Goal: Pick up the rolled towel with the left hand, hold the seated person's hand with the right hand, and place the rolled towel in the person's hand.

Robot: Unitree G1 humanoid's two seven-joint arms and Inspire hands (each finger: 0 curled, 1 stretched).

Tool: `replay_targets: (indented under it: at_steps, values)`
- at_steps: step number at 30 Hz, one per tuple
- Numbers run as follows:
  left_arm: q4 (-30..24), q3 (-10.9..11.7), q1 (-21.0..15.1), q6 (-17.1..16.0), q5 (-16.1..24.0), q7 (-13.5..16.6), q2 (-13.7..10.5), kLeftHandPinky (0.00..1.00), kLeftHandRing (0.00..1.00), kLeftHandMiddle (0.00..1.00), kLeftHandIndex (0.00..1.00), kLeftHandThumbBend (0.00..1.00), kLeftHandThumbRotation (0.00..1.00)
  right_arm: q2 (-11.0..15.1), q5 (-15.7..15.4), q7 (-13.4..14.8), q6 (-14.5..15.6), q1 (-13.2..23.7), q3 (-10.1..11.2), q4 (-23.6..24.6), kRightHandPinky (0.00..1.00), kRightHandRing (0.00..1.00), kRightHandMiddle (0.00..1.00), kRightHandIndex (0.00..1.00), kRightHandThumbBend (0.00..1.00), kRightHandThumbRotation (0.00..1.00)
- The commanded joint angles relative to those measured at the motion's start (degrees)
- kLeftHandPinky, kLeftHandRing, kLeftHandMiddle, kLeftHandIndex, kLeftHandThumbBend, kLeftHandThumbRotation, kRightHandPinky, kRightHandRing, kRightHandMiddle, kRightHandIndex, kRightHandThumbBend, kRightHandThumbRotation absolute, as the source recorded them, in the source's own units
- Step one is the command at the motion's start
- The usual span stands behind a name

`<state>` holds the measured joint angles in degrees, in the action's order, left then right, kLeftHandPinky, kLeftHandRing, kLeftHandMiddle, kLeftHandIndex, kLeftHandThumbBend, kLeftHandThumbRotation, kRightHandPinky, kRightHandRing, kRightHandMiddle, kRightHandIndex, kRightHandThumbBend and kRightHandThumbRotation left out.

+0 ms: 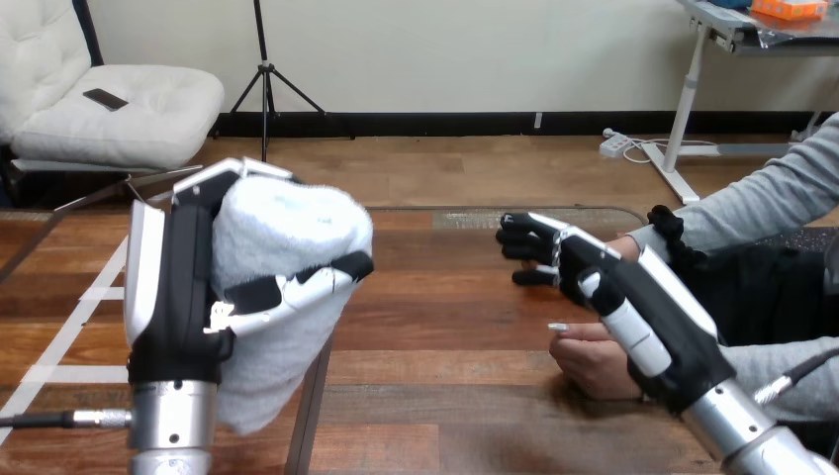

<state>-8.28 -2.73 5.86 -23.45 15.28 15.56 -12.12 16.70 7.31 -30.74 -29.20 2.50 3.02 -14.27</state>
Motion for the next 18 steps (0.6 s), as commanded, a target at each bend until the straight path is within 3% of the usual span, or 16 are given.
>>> replay_targets:
  at_steps: [1,13,18]
  values:
    - [-1.4,1.6,-3.9,-2.4,-1.6,-0.7,0.9,0.35,0.38,0.41,0.40,0.72,0.00,1.1,-0.5,1.0,-2.3,4.6,1.0,-1.5,0.81,0.87,0.86,0.85,0.82,1.00]
    - [1.9,2.4,-5.2,-7.3,-3.6,-2.5,1.7,0.32,0.36,0.40,0.40,0.72,0.00,2.9,-3.8,3.7,-6.0,6.9,1.4,-6.6,0.81,0.85,0.84,0.83,0.77,1.00]
    - [3.2,2.8,-5.7,-8.8,-4.0,-2.8,2.1,0.31,0.35,0.39,0.40,0.72,0.00,3.5,-4.4,4.3,-7.4,7.8,1.3,-8.8,0.81,0.85,0.84,0.83,0.69,1.00]
